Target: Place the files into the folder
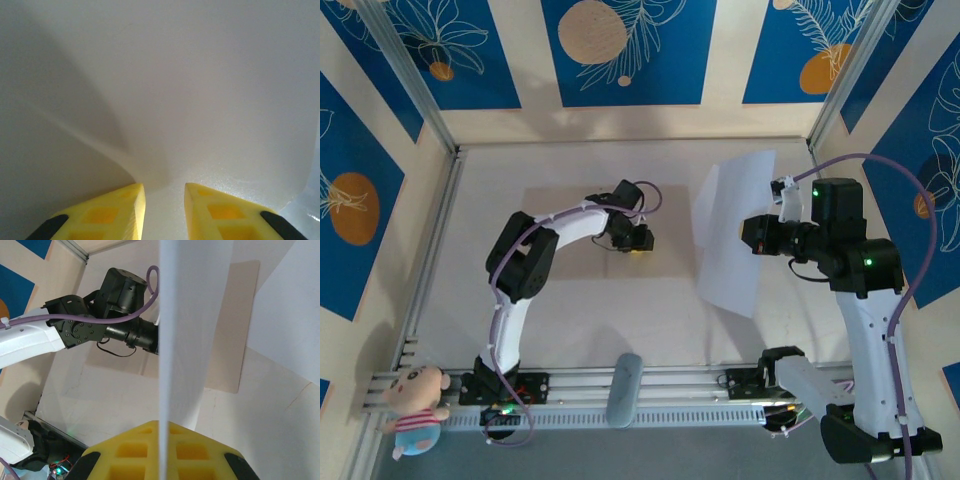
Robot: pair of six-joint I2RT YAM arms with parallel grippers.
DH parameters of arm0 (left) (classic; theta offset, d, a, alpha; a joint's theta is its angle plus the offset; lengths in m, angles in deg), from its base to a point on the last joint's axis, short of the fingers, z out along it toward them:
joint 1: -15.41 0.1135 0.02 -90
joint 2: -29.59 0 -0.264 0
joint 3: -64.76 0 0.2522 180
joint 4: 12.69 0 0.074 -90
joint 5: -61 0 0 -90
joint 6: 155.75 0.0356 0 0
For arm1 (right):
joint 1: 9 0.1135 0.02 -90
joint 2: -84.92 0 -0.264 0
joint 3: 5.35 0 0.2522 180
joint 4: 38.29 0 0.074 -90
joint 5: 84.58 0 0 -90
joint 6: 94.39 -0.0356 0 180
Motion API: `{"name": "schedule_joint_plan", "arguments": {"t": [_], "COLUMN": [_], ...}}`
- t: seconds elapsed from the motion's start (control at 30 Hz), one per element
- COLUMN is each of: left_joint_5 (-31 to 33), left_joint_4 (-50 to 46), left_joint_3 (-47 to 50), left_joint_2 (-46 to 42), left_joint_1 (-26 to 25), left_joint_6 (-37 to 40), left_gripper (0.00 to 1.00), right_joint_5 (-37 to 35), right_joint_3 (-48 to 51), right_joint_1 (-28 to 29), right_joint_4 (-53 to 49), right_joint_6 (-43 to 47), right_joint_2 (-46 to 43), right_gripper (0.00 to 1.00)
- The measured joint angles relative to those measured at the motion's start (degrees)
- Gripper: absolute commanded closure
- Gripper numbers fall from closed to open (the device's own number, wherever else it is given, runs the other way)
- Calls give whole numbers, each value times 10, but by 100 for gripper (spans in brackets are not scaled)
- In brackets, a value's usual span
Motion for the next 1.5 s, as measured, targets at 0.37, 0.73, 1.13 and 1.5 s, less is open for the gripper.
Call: {"name": "schedule_joint_plan", "arguments": {"t": [0.37,0.73,1.13,1.5], "left_joint_5": [-9,-33,-28,15], "left_joint_4": [43,72,53,30], "left_joint_3": [12,12,41,244], "left_joint_2": [0,0,-92,-308], "left_joint_1": [-52,-104,-74,140], "left_joint_6": [-43,-90,-85,-38], "left_gripper": [76,67,64,40], "right_joint_5": [0,2,57,140], "right_joint_3": [-16,-20,-21,59], "right_joint_1": [-3,-3,-3,12], "right_joint_4": [-3,-2,61,193], "right_joint_6": [0,6,3,-47], "right_joint_2": [0,-16,-49,-31], "right_gripper": [100,100,100,100]}}
